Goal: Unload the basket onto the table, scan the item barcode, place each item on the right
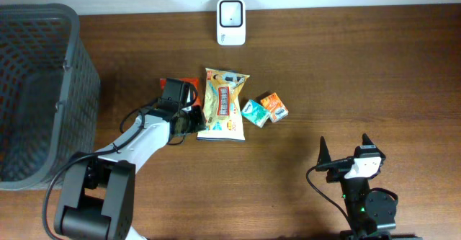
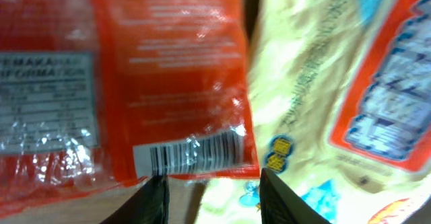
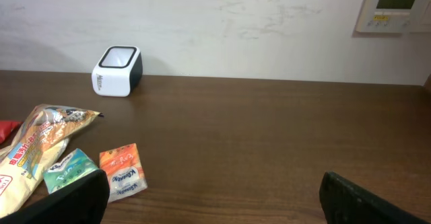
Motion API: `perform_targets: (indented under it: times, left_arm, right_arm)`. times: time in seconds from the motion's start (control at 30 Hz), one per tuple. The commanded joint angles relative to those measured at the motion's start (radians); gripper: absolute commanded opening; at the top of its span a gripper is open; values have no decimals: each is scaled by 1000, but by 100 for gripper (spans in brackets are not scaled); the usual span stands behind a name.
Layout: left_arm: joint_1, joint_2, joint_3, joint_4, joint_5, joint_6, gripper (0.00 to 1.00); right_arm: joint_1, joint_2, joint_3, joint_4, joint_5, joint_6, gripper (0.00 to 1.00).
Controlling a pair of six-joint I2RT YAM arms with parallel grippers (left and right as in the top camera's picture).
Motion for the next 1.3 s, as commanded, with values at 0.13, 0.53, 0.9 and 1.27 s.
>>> perform_targets:
  times: [0.13, 0.53, 0.9, 1.27]
  left_arm:
    - [0, -53, 219, -273, -11, 100, 37]
    - [36, -423, 483, -775, -224, 100, 99]
    - [36, -436, 483, -843, -224, 99, 99]
    - [36, -436, 483, -843, -224, 99, 99]
  right_arm:
    - [-7, -6, -9, -2, 2, 4, 98]
    - [-7, -6, -9, -2, 2, 4, 98]
    - [-6, -7, -9, 89, -323, 191, 98]
    - [-27, 26, 119, 383, -614, 351, 98]
